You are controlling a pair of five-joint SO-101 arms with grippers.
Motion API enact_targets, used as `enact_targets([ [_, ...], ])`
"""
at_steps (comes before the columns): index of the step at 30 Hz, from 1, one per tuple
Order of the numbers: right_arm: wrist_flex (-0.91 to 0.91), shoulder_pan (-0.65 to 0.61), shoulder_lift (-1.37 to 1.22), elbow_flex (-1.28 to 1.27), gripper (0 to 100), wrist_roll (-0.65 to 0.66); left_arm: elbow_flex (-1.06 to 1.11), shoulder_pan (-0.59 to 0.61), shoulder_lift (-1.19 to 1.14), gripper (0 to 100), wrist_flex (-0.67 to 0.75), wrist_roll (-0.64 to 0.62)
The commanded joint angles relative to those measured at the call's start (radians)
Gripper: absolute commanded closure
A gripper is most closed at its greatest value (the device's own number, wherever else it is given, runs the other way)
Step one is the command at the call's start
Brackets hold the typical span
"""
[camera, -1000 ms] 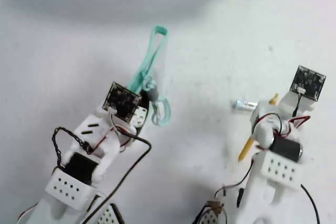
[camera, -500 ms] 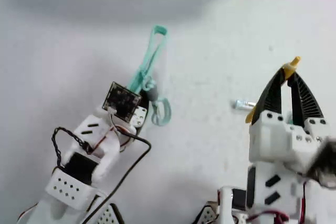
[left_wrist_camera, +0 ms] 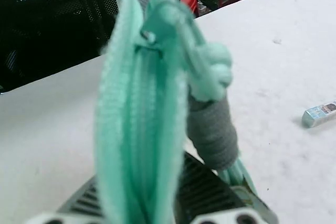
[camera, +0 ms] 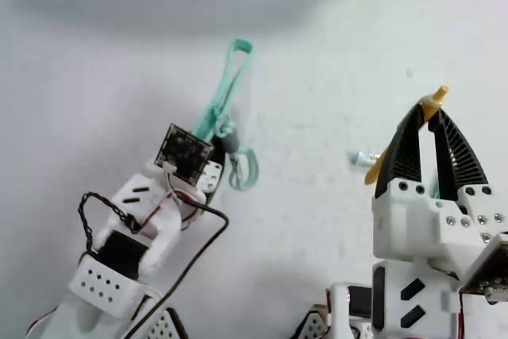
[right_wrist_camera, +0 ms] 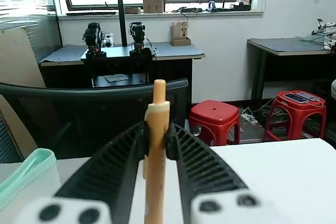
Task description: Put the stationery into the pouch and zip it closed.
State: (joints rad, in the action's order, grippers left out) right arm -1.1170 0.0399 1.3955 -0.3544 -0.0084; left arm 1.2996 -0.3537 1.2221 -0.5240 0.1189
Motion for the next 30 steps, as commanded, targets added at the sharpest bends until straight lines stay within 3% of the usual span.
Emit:
enact_targets([
  [1,-0.012,-0.007,0.001,0.023,98.1,0.003,0.0,0.016,-0.018,98,0.009,0.012],
  [11,-0.001,-0.008,0.001,-0.018,98.1,0.003,0.0,0.015,-0.018,98,0.009,0.012],
  [15,0.128,-0.012,-0.001,-0.017,98.1,0.003,0.0,0.015,-0.018,98,0.011,0.012],
  [22,0.291,-0.171,-0.058,-0.017,98.1,0.002,0.0,0.018,-0.018,98,0.012,0.012],
  [30,0.587,-0.321,-0.341,0.002,98.1,0.0,0.0,0.01,-0.018,98,0.009,0.012],
])
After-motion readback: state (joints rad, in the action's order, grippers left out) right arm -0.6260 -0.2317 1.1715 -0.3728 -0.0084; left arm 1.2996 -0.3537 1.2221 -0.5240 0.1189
